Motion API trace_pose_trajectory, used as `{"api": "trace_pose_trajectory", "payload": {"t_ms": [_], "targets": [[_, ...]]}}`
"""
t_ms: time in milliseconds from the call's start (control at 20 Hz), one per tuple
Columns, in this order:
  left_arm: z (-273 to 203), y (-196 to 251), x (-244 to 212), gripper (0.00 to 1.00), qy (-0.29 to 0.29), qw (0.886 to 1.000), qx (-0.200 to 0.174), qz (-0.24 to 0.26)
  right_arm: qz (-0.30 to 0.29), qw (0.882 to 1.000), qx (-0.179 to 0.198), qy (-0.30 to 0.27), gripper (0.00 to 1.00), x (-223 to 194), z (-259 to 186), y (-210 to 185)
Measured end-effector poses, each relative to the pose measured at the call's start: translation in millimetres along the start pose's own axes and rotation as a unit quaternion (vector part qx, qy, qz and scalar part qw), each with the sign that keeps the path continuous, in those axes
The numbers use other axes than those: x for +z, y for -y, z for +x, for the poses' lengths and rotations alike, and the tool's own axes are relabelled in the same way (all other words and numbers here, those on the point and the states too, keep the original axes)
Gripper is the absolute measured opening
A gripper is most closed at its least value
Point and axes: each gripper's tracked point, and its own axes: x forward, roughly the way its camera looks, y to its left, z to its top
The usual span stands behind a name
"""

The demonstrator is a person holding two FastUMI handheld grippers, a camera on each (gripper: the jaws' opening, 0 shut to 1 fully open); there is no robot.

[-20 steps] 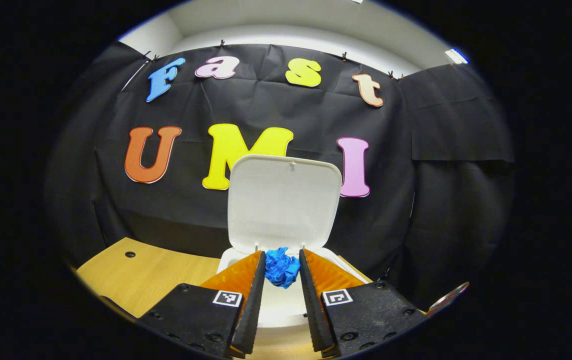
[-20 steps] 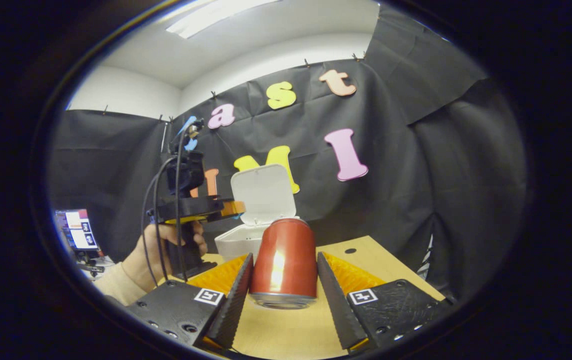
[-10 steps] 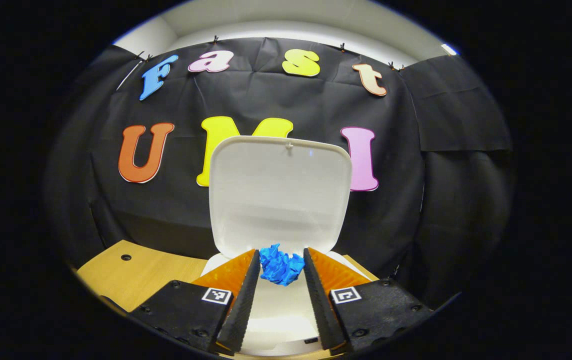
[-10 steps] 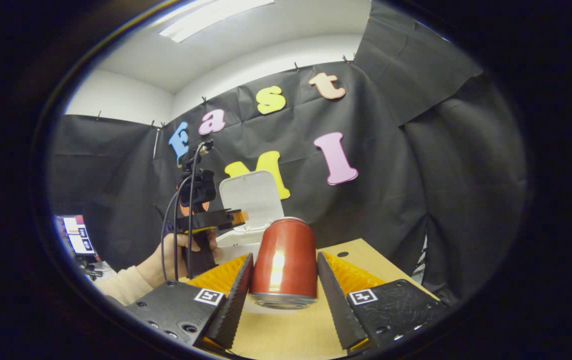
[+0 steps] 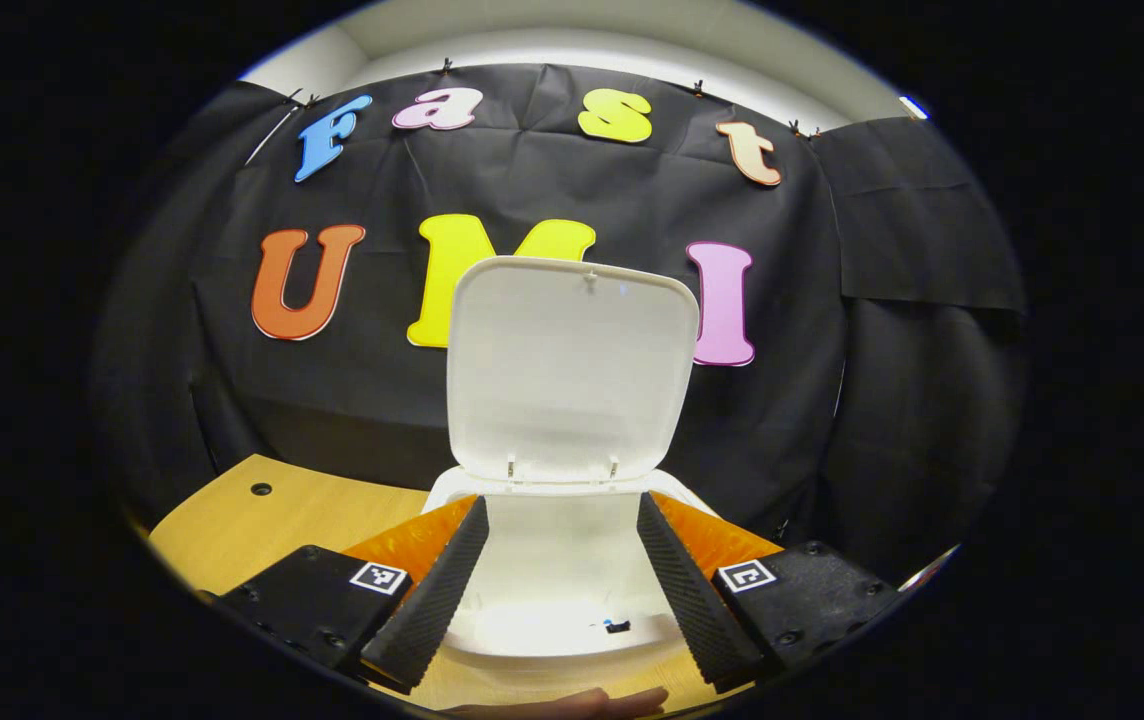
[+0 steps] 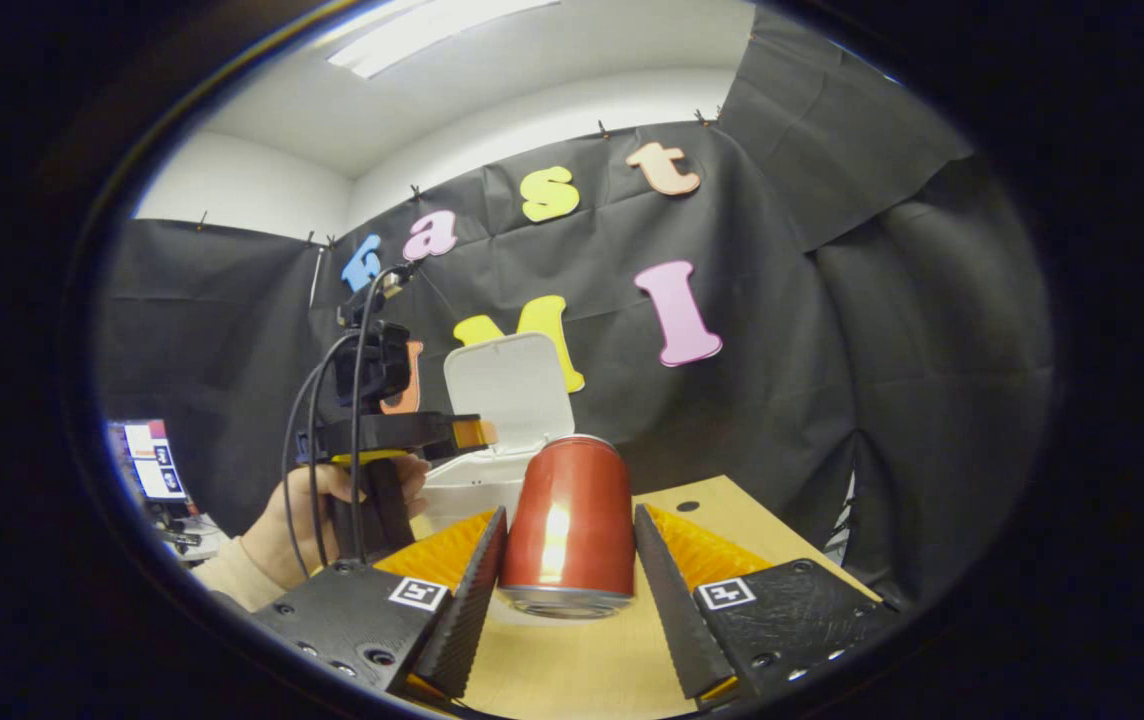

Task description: Press the lid of the desktop garbage bin to open it, pick up the crumpled paper on the desktop and throw it into the bin, then pick up the pop can on the desktop and drop it into the bin, and finally close the garbage bin lid.

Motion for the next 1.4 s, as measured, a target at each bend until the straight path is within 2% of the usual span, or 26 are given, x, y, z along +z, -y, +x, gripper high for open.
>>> {"api": "trace_pose_trajectory", "payload": {"t_ms": [200,350,450,550,700,850,1050,1400], "targets": [[-31,-5,14,0.97,0.043,0.999,-0.002,-0.012,0.014,1.000,-0.020,0.018,0.75,4,4,1],[-75,-31,24,0.96,0.078,0.997,0.017,0.008,0.023,1.000,-0.007,0.009,0.76,-7,4,-16],[-98,-44,25,0.96,0.100,0.995,0.017,-0.002,0.006,1.000,0.007,-0.010,0.75,-18,3,-31],[-118,-56,25,0.96,0.122,0.992,0.020,0.002,-0.041,0.999,-0.016,-0.003,0.76,-18,7,-30],[-144,-91,6,0.96,0.108,0.992,0.056,0.016,-0.060,0.998,0.000,-0.014,0.75,-25,10,-58],[-162,-112,-12,0.96,0.085,0.993,0.078,0.004,-0.079,0.997,0.008,-0.015,0.76,-20,14,-77],[-177,-132,-27,0.96,0.071,0.993,0.098,-0.005,-0.112,0.994,0.018,0.003,0.76,2,20,-102],[-191,-141,-47,0.96,0.065,0.993,0.096,-0.007,-0.124,0.991,0.021,0.049,0.75,93,49,-133]]}}
